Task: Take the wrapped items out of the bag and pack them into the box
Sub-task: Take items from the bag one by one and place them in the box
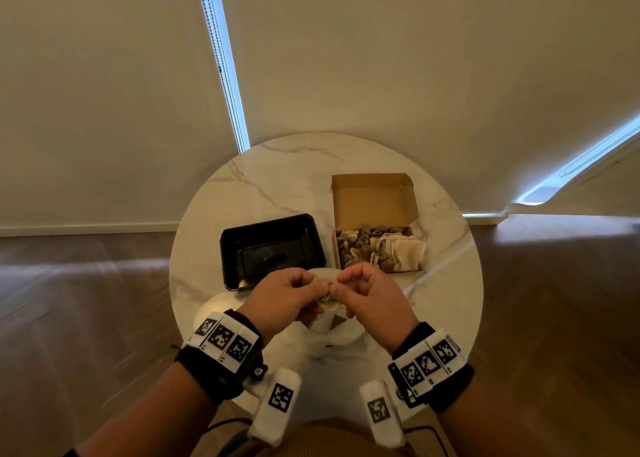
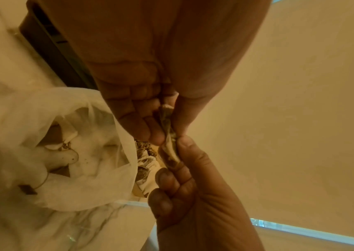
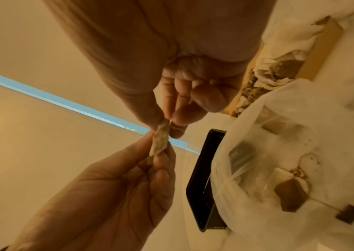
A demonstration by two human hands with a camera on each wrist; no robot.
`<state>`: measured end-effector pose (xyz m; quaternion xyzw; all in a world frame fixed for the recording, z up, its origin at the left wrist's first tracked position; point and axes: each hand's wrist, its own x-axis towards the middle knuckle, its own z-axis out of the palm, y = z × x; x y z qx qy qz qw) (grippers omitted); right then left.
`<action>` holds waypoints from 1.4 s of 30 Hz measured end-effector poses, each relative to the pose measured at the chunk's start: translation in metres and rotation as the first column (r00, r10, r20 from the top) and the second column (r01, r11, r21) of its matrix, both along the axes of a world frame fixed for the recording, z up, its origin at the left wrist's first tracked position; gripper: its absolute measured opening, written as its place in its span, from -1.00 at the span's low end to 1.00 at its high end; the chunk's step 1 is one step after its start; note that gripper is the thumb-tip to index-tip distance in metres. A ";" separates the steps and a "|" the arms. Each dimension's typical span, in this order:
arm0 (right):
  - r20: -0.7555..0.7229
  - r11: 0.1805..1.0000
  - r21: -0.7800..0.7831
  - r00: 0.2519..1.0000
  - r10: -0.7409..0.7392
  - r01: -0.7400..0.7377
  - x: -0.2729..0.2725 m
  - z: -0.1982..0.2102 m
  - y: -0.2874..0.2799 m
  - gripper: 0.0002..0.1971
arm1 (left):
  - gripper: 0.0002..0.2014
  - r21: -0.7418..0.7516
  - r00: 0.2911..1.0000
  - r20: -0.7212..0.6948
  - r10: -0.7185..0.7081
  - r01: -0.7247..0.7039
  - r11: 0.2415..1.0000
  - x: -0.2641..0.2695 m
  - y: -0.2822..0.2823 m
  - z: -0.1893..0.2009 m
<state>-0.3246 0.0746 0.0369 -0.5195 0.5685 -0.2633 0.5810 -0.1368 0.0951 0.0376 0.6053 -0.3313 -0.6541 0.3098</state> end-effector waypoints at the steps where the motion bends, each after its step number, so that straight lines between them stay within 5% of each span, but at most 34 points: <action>1: -0.001 0.999 0.028 1.000 -0.026 0.026 -0.002 -0.002 0.001 -0.77 | -0.84 0.014 0.998 -0.044 0.038 -0.038 0.999 -0.002 -0.001 -0.003; 7: 0.004 0.995 0.073 0.997 -0.074 0.073 -0.016 -0.011 0.005 -0.90 | -0.84 0.118 0.961 -0.244 0.132 -0.106 0.987 -0.033 -0.005 -0.013; 12: -0.281 0.998 -0.021 0.958 0.053 -0.061 -0.051 -0.015 -0.027 -0.94 | -0.85 0.066 0.999 -0.029 0.017 -0.015 0.998 -0.044 -0.004 -0.033; 14: -0.507 0.969 -0.111 0.851 0.136 -0.222 -0.073 -0.016 -0.054 -0.95 | -0.85 0.026 0.998 0.060 -0.016 0.014 1.000 -0.042 0.000 -0.041; 18: -0.842 0.877 -0.027 0.485 0.238 -0.479 -0.115 -0.029 -0.117 -0.87 | -0.83 0.051 0.995 0.098 0.012 -0.017 0.999 -0.037 0.010 -0.051; 22: -0.908 0.767 0.225 0.156 0.389 -0.600 -0.125 -0.048 -0.154 -0.79 | -0.82 0.075 0.991 0.113 0.064 -0.073 0.995 -0.035 0.018 -0.054; 25: -0.898 0.677 0.310 0.028 0.439 -0.667 -0.121 -0.063 -0.163 -0.77 | -0.82 0.075 0.987 0.140 0.083 -0.094 0.993 -0.034 0.024 -0.055; 30: -0.881 0.582 0.348 -0.044 0.472 -0.735 -0.111 -0.081 -0.169 -0.77 | -0.86 0.101 0.976 0.182 0.123 -0.143 0.985 -0.028 0.033 -0.062; 34: -0.897 0.609 0.350 -0.068 0.436 -0.712 -0.111 -0.093 -0.168 -0.74 | -0.86 0.109 0.967 0.223 0.123 -0.150 0.983 -0.031 0.036 -0.067; 42: -0.939 0.716 0.134 0.142 0.312 -0.685 -0.118 -0.103 -0.161 -0.87 | -0.89 0.083 0.951 0.308 0.039 -0.068 0.994 -0.036 0.038 -0.074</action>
